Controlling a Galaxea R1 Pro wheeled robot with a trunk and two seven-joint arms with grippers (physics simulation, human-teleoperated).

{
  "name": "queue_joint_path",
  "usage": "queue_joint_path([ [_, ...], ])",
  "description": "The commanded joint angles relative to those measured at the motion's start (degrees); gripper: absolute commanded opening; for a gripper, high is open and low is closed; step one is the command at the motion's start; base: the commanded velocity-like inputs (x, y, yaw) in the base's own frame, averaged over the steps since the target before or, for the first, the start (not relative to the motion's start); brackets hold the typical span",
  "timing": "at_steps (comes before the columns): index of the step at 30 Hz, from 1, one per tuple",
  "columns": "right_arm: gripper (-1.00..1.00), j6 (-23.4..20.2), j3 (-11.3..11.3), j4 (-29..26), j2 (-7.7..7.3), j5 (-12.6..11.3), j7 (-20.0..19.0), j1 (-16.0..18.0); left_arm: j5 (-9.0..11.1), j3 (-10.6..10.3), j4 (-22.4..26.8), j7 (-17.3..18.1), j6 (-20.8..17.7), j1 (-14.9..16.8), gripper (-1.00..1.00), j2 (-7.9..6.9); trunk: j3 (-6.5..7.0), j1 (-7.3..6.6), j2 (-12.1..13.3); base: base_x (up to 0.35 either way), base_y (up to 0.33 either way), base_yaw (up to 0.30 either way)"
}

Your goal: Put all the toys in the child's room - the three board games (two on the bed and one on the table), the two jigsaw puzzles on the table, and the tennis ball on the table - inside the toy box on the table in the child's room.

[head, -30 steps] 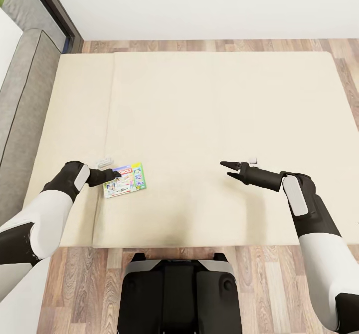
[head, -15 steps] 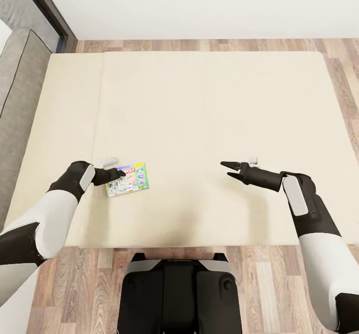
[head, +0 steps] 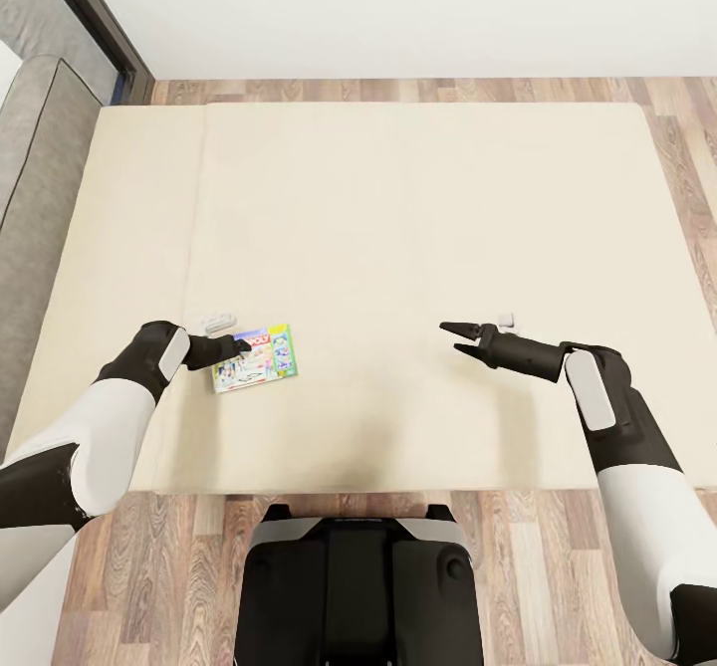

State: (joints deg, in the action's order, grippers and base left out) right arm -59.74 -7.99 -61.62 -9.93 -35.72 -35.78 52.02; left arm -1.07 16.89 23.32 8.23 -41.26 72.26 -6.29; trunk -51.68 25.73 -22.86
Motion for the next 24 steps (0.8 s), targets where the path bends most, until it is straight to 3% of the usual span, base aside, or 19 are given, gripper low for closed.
queue_joint_path([
  [1,1.0,-0.26,-0.1,0.01,0.01,0.38,-0.43,0.03,-0.07,0.3,-1.61,0.29,-0.31,-0.01,1.0,0.05,-0.06,0.05,-0.06,0.0,0.0,0.0],
  [12,1.0,-0.26,-0.1,0.01,0.0,0.38,-0.43,0.01,-0.07,0.25,-1.61,0.29,-0.31,-0.01,1.0,0.13,-0.06,0.05,-0.06,0.0,-0.01,0.0],
  [24,1.0,-0.26,-0.1,0.03,0.01,0.38,-0.43,0.01,-0.07,0.33,-1.61,0.29,-0.31,-0.01,1.0,0.15,-0.06,0.05,-0.06,0.0,-0.154,0.0],
])
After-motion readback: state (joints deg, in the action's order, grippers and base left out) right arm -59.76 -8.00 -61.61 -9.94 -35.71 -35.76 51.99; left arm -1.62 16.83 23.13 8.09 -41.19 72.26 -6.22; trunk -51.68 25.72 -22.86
